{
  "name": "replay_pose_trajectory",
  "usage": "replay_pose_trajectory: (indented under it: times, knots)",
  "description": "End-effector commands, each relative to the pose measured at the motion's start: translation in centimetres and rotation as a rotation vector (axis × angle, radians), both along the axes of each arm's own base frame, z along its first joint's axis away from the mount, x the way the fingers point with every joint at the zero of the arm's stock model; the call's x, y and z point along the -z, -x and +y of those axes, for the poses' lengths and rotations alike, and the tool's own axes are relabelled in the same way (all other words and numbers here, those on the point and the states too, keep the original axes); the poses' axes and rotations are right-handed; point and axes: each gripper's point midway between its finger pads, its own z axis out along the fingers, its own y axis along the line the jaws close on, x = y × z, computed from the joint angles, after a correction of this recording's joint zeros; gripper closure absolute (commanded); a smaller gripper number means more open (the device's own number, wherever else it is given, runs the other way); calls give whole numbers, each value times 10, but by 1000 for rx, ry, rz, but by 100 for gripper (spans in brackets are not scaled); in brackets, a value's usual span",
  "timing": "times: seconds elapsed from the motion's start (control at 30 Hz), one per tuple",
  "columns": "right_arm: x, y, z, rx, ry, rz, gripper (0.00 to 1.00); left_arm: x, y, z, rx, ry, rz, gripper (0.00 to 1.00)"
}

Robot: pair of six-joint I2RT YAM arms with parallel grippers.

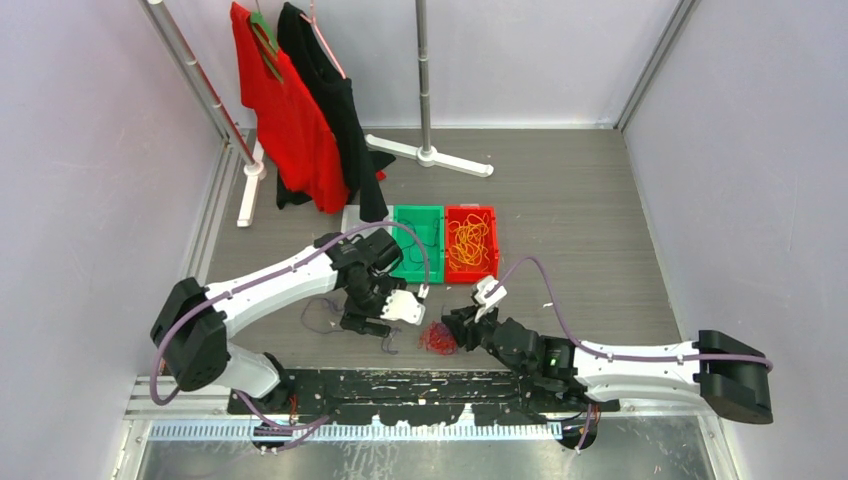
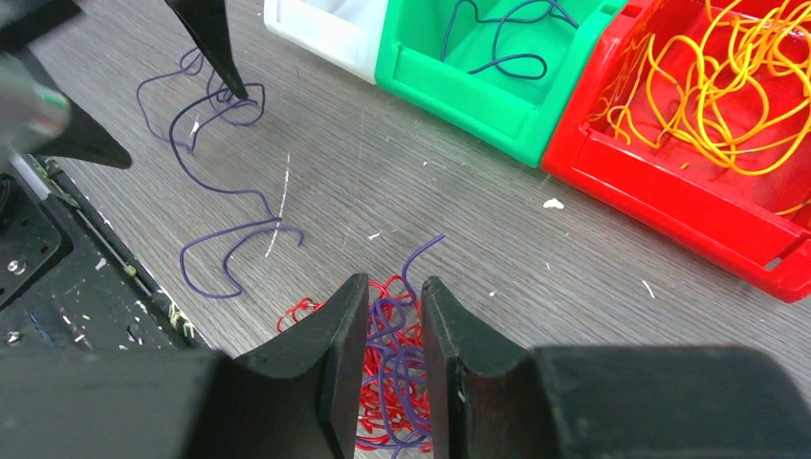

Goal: Untangle the cables

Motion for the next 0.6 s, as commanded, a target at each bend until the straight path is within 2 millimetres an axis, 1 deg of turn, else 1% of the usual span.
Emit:
replay_pose_trajectory:
  times: [0.0,0.07,0.17,0.23,0.33,0.4,0.47,0.5,0.57]
  knots:
    - [-20,-5,-2,38,-56,-18,68,10,-10,-8,108,-13,-60,29]
    - [-25,-6,-5,50,-69,-21,68,18,-11,-8,114,-33,-60,36]
    - [-33,-8,-11,75,-93,-29,68,26,-15,-2,120,-74,-75,55]
    - [-40,-9,-16,96,-113,-37,69,25,-16,3,127,-92,-88,70]
    - [-50,-13,-25,131,-134,-61,71,13,-13,10,134,-96,-101,89]
    - [-56,-16,-30,148,-141,-79,72,0,-11,13,121,-99,-102,96]
    - [-61,-17,-33,162,-143,-94,74,-24,-10,9,113,-77,-97,100]
    - [-64,-19,-35,169,-145,-101,75,-39,-10,7,117,-69,-98,100]
    - [-68,-20,-37,179,-142,-111,75,-79,-20,-7,68,-10,-137,100]
